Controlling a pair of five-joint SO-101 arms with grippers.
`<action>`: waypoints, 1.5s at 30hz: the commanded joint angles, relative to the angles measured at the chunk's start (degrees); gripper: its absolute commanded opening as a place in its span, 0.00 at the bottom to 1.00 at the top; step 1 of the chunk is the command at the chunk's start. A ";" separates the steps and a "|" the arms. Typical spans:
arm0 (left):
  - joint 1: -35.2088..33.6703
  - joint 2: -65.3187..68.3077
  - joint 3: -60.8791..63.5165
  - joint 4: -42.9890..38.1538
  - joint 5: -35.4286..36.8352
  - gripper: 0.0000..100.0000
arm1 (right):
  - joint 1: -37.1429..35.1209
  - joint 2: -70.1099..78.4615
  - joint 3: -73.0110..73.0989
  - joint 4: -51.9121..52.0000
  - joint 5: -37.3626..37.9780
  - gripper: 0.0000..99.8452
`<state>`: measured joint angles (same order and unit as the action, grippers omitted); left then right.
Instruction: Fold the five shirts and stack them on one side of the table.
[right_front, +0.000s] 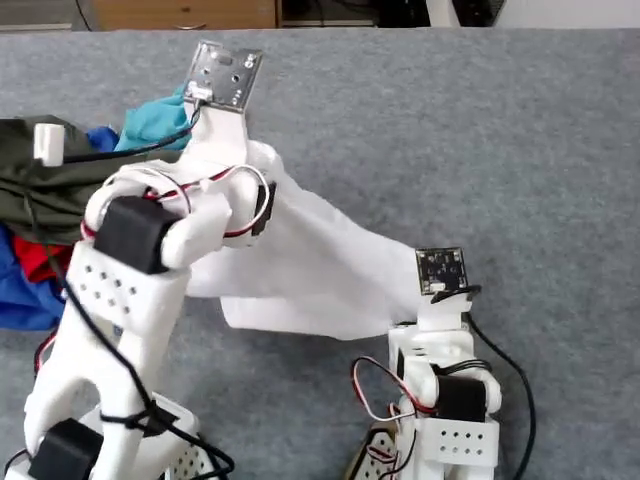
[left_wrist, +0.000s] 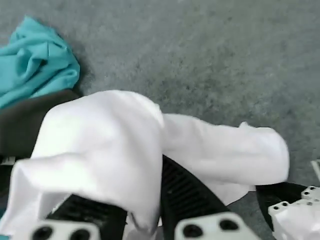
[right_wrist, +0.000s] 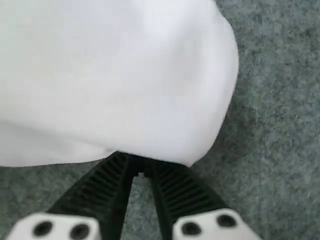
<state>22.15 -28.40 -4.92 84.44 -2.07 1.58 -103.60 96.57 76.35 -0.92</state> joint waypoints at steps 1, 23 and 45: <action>2.20 -1.80 -7.56 2.46 0.00 0.02 | -0.75 -6.11 0.13 -0.62 0.35 0.00; -0.26 27.21 26.64 -24.26 2.90 0.28 | -0.75 -6.11 0.13 -0.62 0.35 0.00; -10.90 0.75 7.82 1.85 -8.35 0.02 | -0.75 -6.11 0.13 -0.62 0.35 0.00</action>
<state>12.31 -20.04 6.33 85.32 -8.40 1.67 -103.60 96.57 76.35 -0.92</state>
